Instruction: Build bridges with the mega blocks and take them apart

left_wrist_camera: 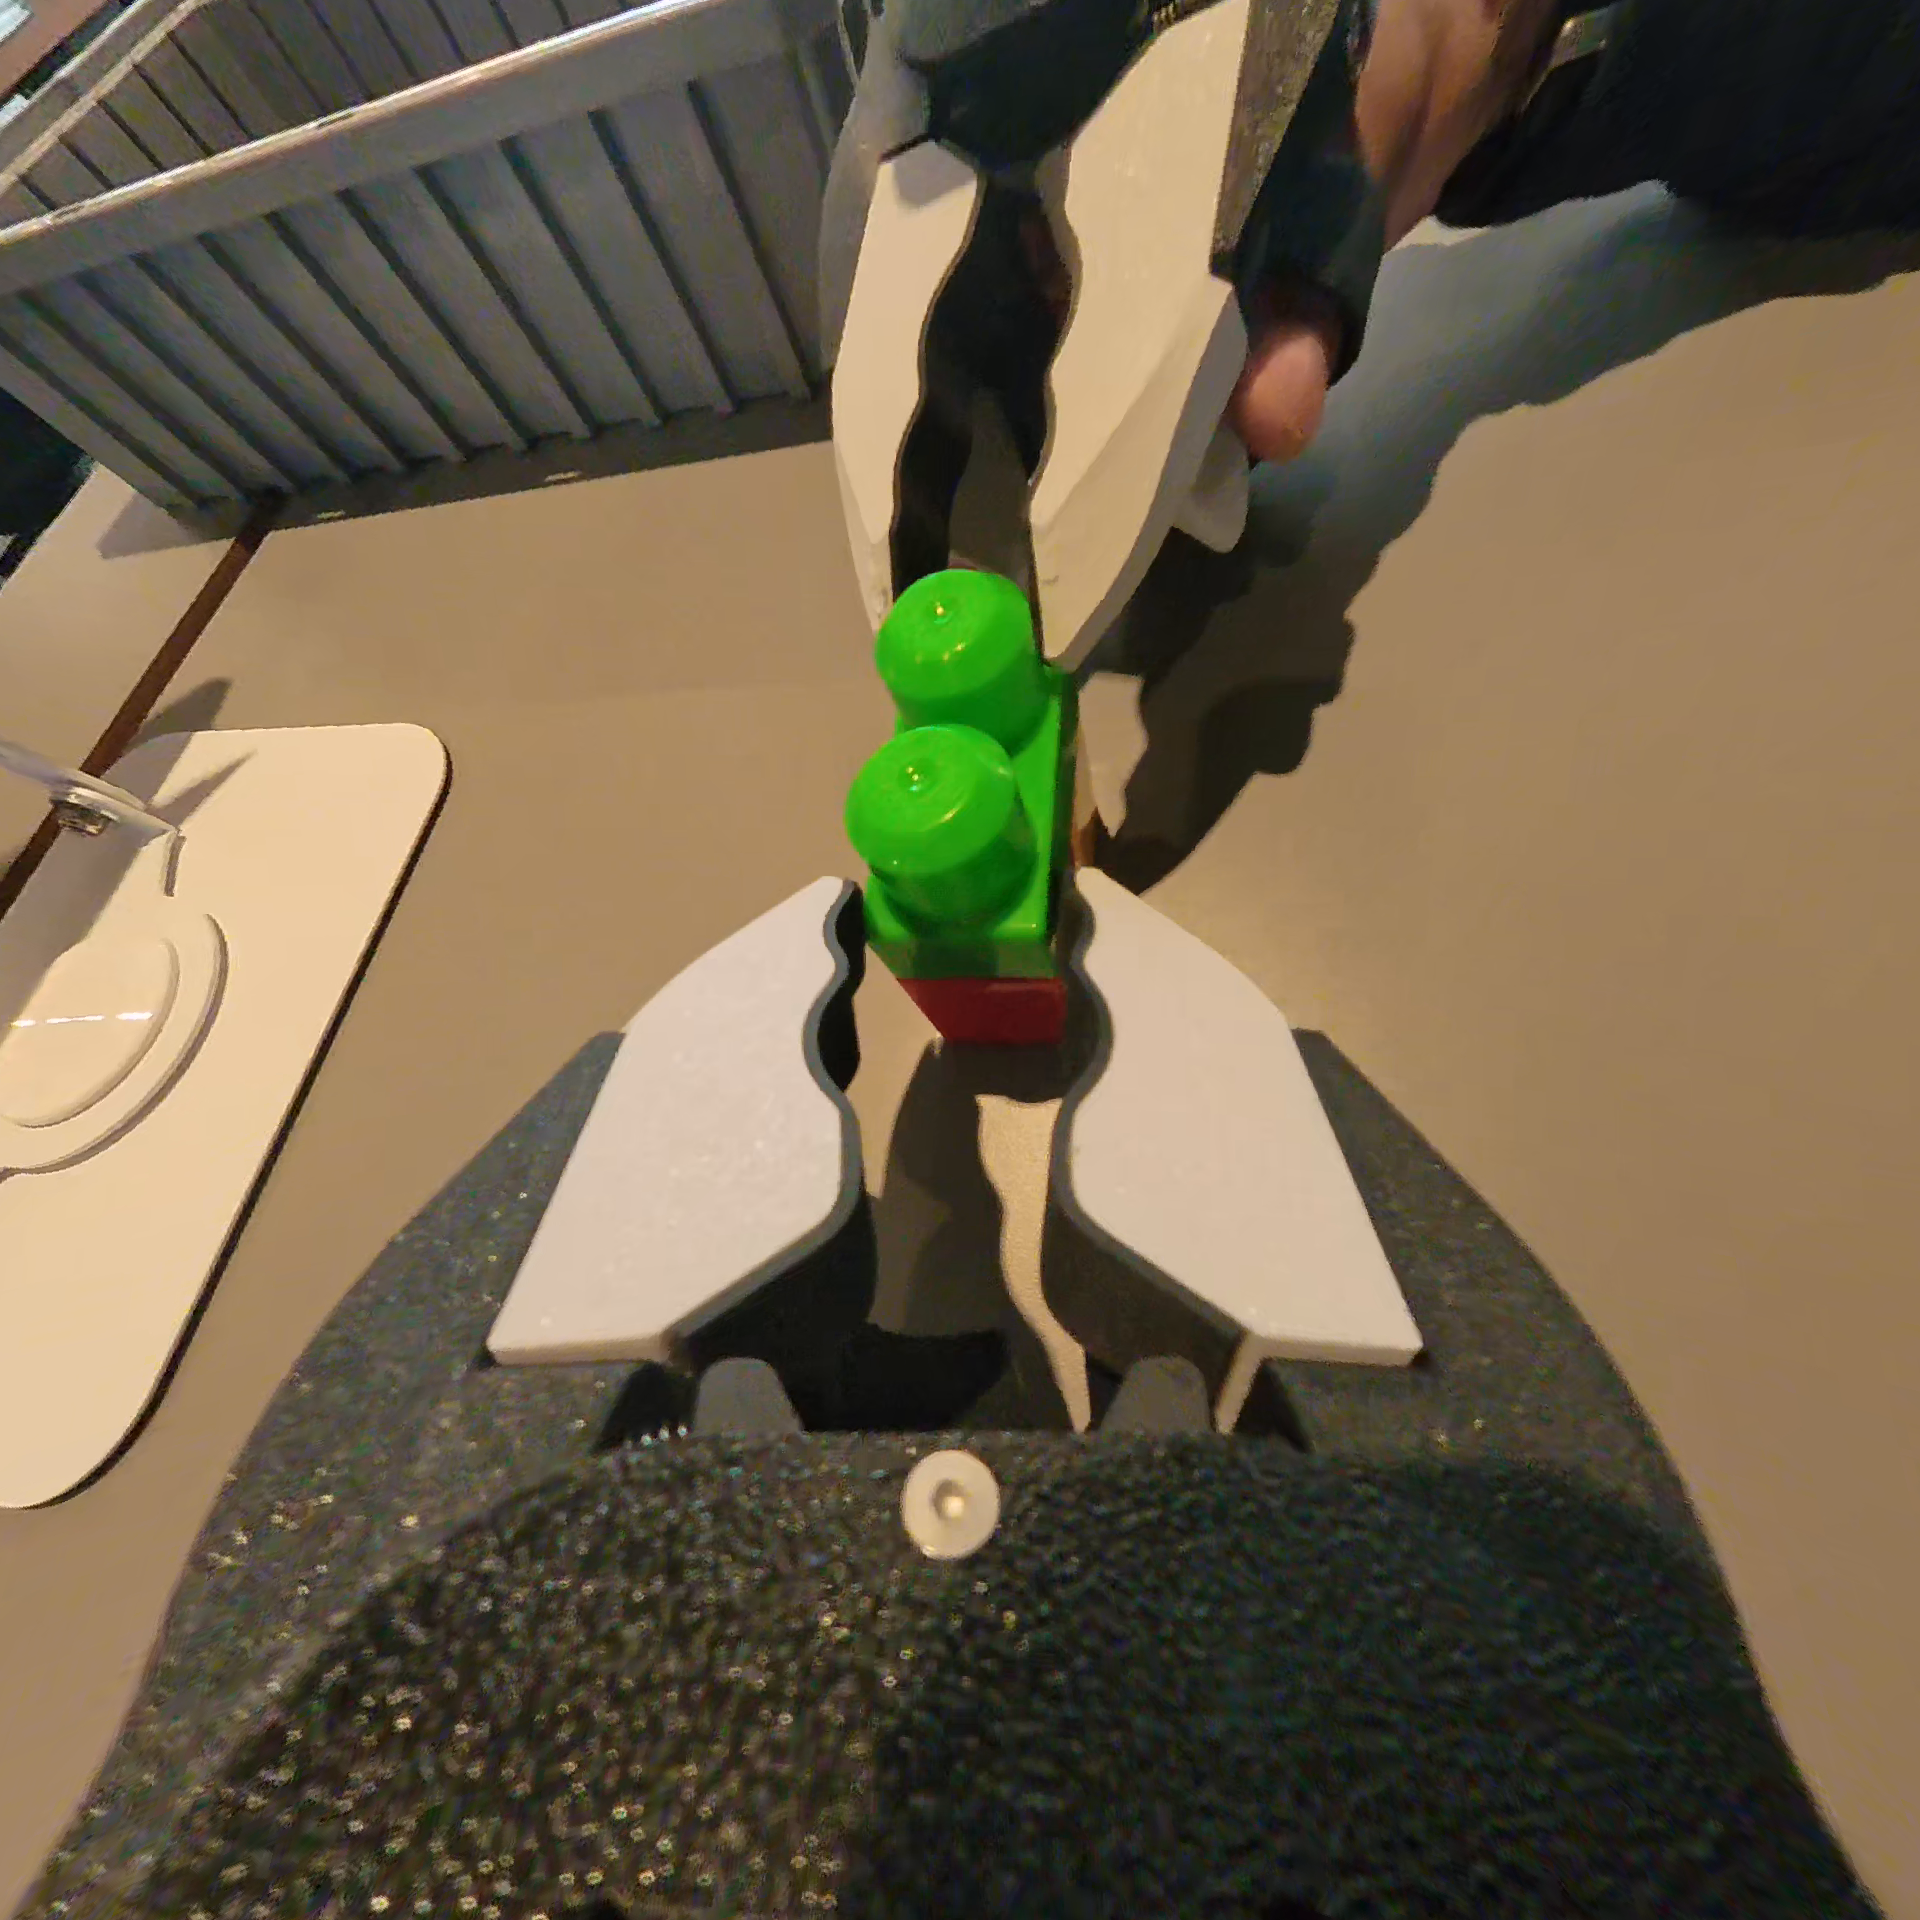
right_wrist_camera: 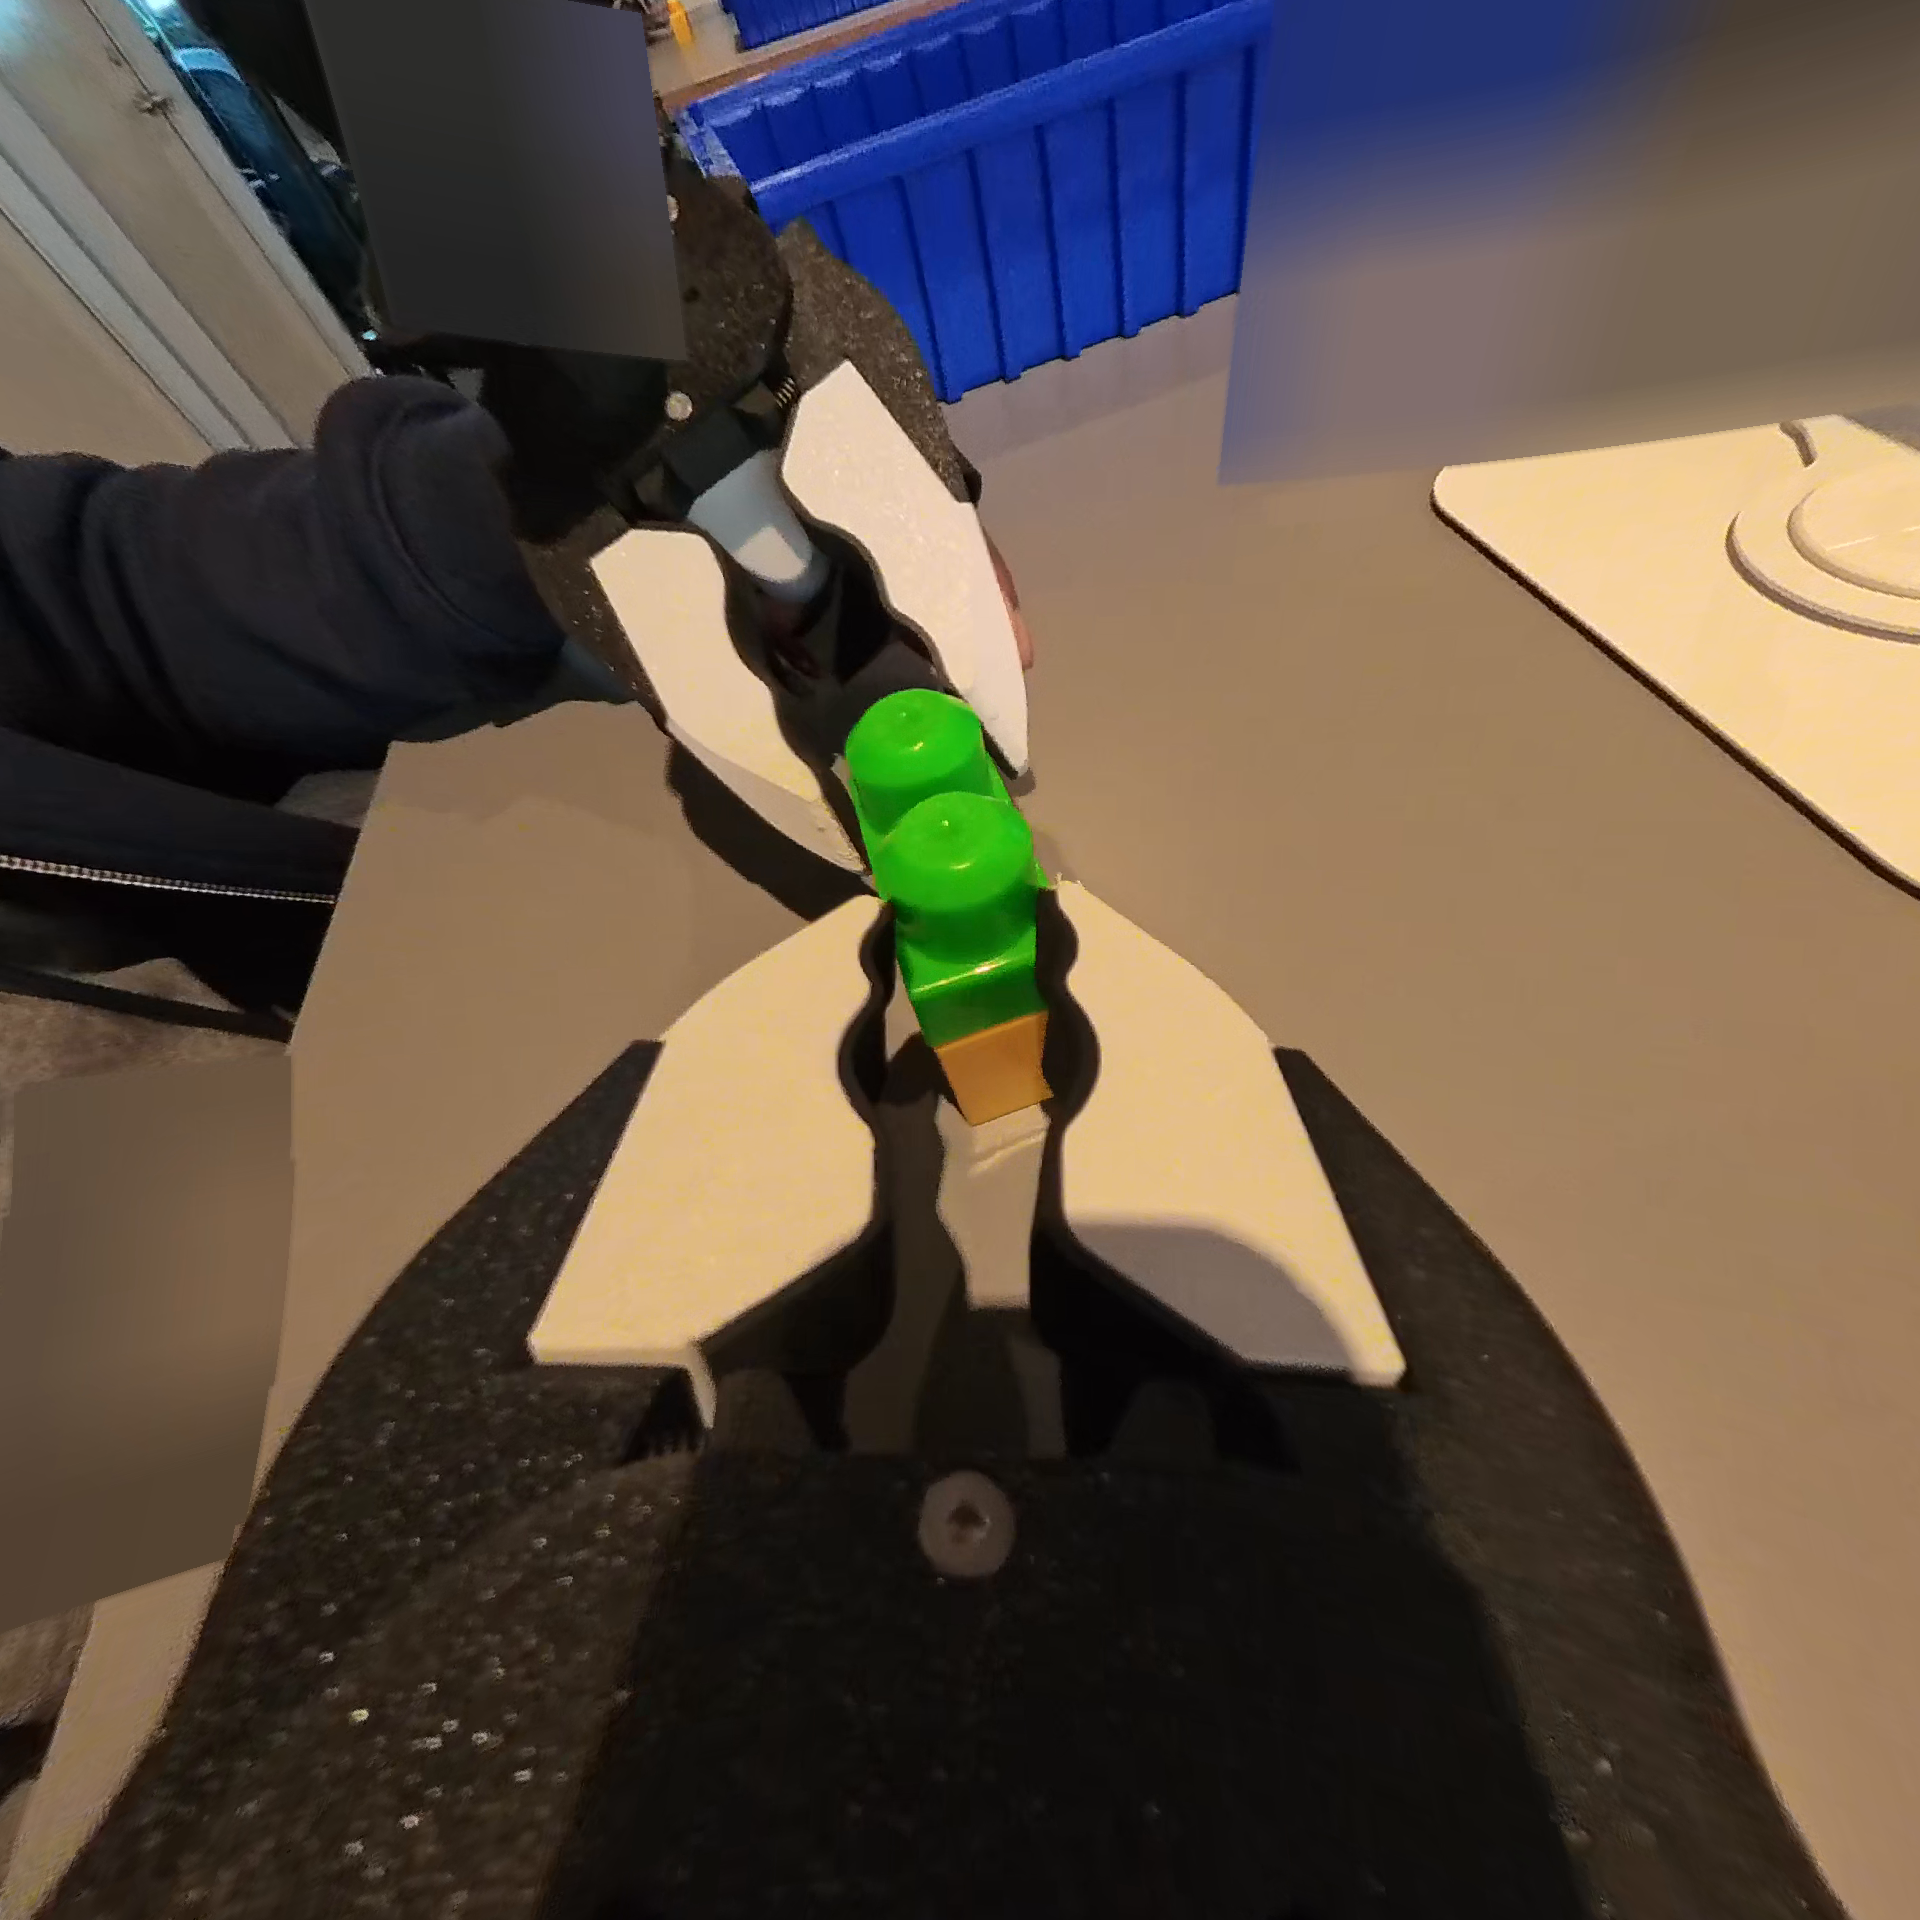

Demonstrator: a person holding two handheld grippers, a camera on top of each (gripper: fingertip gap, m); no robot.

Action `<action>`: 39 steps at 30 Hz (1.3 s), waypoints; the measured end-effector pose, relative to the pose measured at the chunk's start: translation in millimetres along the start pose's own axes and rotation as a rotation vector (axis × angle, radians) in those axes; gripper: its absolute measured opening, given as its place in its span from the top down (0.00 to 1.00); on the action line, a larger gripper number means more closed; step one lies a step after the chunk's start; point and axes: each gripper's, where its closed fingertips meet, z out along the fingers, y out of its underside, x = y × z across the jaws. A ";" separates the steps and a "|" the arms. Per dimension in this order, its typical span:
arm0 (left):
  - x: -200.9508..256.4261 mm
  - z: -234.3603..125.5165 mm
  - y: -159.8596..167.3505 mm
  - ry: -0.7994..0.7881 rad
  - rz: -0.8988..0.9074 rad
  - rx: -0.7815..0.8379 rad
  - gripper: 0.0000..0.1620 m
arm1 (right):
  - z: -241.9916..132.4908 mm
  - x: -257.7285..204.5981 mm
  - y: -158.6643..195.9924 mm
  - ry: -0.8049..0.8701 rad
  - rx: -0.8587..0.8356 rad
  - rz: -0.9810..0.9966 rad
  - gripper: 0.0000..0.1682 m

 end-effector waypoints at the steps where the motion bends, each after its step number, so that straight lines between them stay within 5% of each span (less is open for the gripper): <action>1: 0.0 0.1 0.1 0.000 -0.005 0.004 0.78 | 0.1 0.0 0.1 0.005 -0.001 0.000 0.83; 20: 4.9 -13.6 5.2 0.071 0.008 0.075 0.81 | -1.1 -2.2 -2.0 -0.042 0.020 0.033 0.84; 27: -7.5 -30.6 -20.4 0.054 -0.089 0.261 0.84 | -2.8 -3.3 -1.3 -0.046 0.024 0.024 0.84; 39: 8.8 -15.1 -9.1 0.144 -0.144 0.162 0.88 | -1.7 -8.5 1.7 -0.020 -0.001 -0.051 0.84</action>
